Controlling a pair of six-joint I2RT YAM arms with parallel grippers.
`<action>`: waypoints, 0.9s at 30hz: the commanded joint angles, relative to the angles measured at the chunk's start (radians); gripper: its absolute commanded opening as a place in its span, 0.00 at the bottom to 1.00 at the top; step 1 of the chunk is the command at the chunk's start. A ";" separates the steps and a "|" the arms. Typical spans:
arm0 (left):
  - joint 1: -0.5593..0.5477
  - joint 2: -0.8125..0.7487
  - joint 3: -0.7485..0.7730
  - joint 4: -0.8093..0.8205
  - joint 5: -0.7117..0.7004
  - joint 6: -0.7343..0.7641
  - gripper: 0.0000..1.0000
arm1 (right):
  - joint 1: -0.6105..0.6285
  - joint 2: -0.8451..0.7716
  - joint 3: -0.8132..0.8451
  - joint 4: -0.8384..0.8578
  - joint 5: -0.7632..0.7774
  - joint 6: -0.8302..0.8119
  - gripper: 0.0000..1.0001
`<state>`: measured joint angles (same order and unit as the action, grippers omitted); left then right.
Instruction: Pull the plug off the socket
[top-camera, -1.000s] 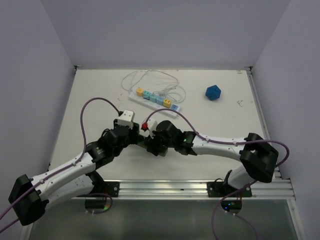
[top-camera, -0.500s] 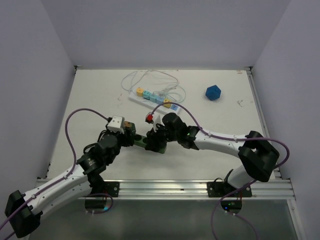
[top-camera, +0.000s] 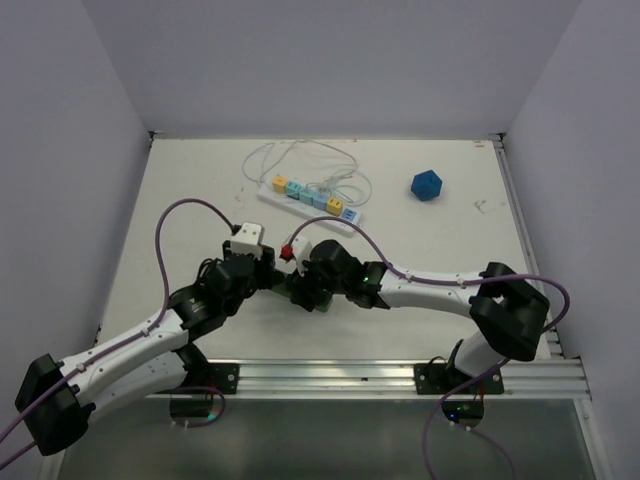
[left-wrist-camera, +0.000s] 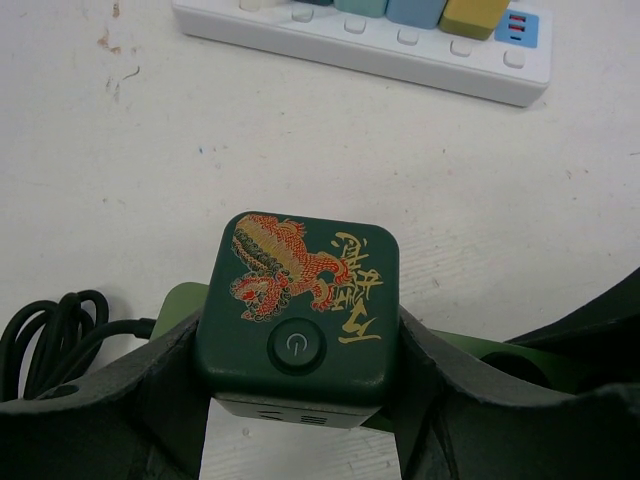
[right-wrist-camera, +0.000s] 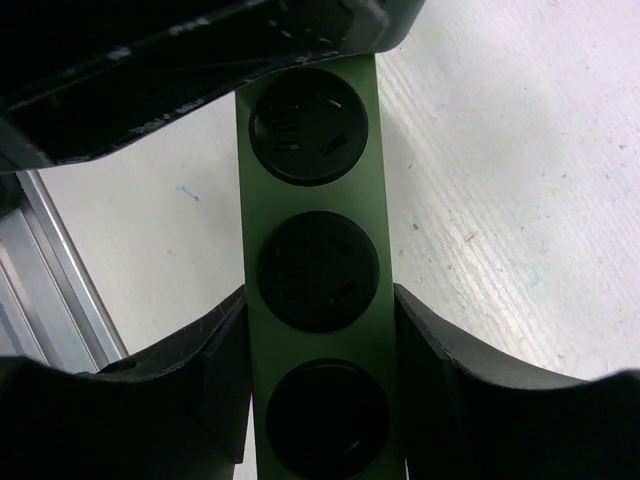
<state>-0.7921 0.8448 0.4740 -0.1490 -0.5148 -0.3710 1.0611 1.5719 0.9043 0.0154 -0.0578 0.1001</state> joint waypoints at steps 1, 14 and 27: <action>0.016 -0.080 0.002 0.181 -0.107 -0.042 0.00 | -0.067 0.022 0.010 0.010 -0.003 0.114 0.00; 0.019 -0.282 -0.072 0.161 -0.093 -0.078 0.00 | -0.182 0.168 0.076 0.015 0.041 0.210 0.00; 0.037 -0.004 0.083 -0.034 -0.192 -0.105 0.00 | 0.060 0.053 -0.004 0.118 0.138 -0.177 0.00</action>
<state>-0.7738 0.8051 0.4480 -0.2337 -0.5777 -0.4129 1.0946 1.6875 0.9173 0.1356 -0.0429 -0.0383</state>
